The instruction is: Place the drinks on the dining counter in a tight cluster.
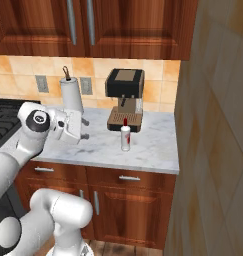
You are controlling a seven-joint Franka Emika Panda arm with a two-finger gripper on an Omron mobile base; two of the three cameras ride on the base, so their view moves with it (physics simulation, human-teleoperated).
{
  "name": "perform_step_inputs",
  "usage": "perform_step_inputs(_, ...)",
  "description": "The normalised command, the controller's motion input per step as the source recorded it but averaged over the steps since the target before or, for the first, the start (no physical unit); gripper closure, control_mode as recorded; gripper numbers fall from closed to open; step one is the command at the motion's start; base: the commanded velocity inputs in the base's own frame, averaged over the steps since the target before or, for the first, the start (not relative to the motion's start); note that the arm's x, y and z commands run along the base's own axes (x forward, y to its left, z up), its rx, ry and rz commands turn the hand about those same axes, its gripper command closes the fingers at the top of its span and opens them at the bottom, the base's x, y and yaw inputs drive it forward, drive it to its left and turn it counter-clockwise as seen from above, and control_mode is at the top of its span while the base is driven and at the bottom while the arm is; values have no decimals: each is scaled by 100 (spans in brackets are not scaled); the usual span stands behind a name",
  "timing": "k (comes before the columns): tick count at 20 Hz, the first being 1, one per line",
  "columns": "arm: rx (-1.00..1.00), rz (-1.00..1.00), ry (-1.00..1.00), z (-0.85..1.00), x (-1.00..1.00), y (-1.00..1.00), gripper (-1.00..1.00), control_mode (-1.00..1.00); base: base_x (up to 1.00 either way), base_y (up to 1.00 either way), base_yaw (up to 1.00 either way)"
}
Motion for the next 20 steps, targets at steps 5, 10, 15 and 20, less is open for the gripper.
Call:
perform_step_inputs(5, 0, -1, 0, -21, 25, -19, -100, -100, 0, 0, 0)
perform_step_inputs(10, 0, 0, 0, -18, 25, -19, -100, -100, 0, 0, 0)
perform_step_inputs(15, 0, 0, 0, -16, 28, -20, -100, -100, 0, 0, 0)
perform_step_inputs(20, 0, 0, 0, -14, 25, -13, -100, -100, 0, 0, 0)
